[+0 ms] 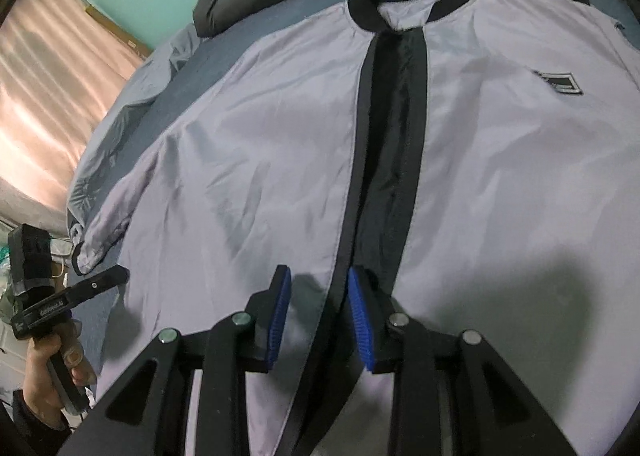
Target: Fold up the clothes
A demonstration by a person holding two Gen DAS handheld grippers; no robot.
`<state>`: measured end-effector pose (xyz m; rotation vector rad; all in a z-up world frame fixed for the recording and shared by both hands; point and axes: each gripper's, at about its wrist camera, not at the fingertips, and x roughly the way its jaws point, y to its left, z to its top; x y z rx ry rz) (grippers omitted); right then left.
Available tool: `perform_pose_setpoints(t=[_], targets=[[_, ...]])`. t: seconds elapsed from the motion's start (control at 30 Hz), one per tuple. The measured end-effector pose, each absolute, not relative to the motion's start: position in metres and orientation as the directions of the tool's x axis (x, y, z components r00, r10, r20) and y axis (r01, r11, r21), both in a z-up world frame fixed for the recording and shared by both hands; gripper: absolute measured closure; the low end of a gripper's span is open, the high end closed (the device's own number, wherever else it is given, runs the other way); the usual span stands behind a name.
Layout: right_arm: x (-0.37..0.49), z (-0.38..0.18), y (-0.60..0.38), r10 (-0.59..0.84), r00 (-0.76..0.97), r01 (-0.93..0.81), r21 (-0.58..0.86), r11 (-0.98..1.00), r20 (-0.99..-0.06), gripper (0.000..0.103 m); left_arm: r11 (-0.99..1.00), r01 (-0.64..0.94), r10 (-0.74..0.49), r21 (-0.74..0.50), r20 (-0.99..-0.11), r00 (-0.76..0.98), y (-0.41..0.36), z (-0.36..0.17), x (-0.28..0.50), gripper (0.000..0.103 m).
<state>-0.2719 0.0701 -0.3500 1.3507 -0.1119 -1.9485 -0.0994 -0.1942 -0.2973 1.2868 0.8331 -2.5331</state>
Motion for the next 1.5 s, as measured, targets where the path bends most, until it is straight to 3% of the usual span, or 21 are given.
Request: perform_pose_setpoints(t=[0.03, 0.07, 0.1, 0.17, 0.27, 0.63, 0.77, 0.83, 0.87, 0.9, 1.13, 1.17, 1.2, 1.27, 1.5], targets=[[-0.272, -0.351, 0.069, -0.614, -0.164, 0.526, 0.458, -0.717, -0.772, 0.081, -0.823, 0.395, 0.09, -0.409, -0.78, -0.619, -0.193, -0.299, -0.098, 0.059], [-0.271, -0.352, 0.068, -0.611, -0.166, 0.529, 0.453, -0.718, -0.774, 0.089, -0.819, 0.394, 0.091, -0.418, -0.772, -0.629, -0.192, -0.301, -0.097, 0.065], [-0.271, -0.353, 0.069, -0.611, -0.166, 0.528, 0.454, -0.718, -0.774, 0.092, -0.816, 0.392, 0.092, -0.425, -0.765, -0.637, -0.191, -0.302, -0.096, 0.075], [-0.272, -0.354, 0.071, -0.61, -0.171, 0.519, 0.456, -0.723, -0.773, 0.099, -0.821, 0.383, 0.098, -0.424, -0.765, -0.636, -0.187, -0.305, -0.096, 0.084], [-0.271, -0.352, 0.072, -0.604, -0.189, 0.518, 0.444, -0.731, -0.774, 0.102, -0.834, 0.373, 0.093, -0.406, -0.771, -0.63, -0.182, -0.306, -0.096, 0.095], [-0.265, -0.346, 0.085, -0.566, -0.24, 0.518, 0.389, -0.762, -0.789, 0.103, -0.814, 0.415, 0.089, -0.407, -0.792, -0.604, -0.187, -0.308, -0.084, 0.1], [-0.269, -0.345, 0.091, -0.659, -0.197, 0.497, 0.505, -0.705, -0.726, 0.103, -0.824, 0.406, 0.089, -0.396, -0.797, -0.597, -0.183, -0.309, -0.083, 0.099], [-0.272, -0.347, 0.084, -0.652, -0.182, 0.487, 0.509, -0.71, -0.736, 0.099, -0.826, 0.404, 0.085, -0.393, -0.796, -0.6, -0.181, -0.308, -0.082, 0.099], [-0.273, -0.349, 0.081, -0.654, -0.179, 0.489, 0.51, -0.708, -0.735, 0.086, -0.827, 0.404, 0.082, -0.391, -0.795, -0.601, -0.18, -0.307, -0.082, 0.099], [-0.273, -0.351, 0.079, -0.647, -0.182, 0.491, 0.501, -0.712, -0.741, 0.065, -0.828, 0.403, 0.08, -0.389, -0.794, -0.603, -0.18, -0.306, -0.082, 0.099], [-0.279, -0.357, 0.068, -0.627, -0.2, 0.509, 0.467, -0.723, -0.753, 0.063, -0.845, 0.39, 0.058, -0.366, -0.787, -0.614, -0.171, -0.306, -0.08, 0.099], [-0.279, -0.357, 0.065, -0.62, -0.203, 0.515, 0.456, -0.726, -0.757, 0.067, -0.845, 0.389, 0.058, -0.368, -0.785, -0.617, -0.171, -0.306, -0.08, 0.099], [-0.279, -0.357, 0.062, -0.614, -0.208, 0.522, 0.445, -0.728, -0.762, 0.079, -0.844, 0.388, 0.06, -0.371, -0.784, -0.618, -0.171, -0.307, -0.079, 0.099], [-0.277, -0.358, 0.06, -0.601, -0.213, 0.534, 0.424, -0.732, -0.77, 0.093, -0.843, 0.385, 0.065, -0.376, -0.782, -0.62, -0.171, -0.307, -0.079, 0.099], [-0.275, -0.358, 0.061, -0.607, -0.234, 0.538, 0.419, -0.732, -0.759, 0.1, -0.841, 0.377, 0.077, -0.388, -0.776, -0.626, -0.171, -0.308, -0.077, 0.099]])
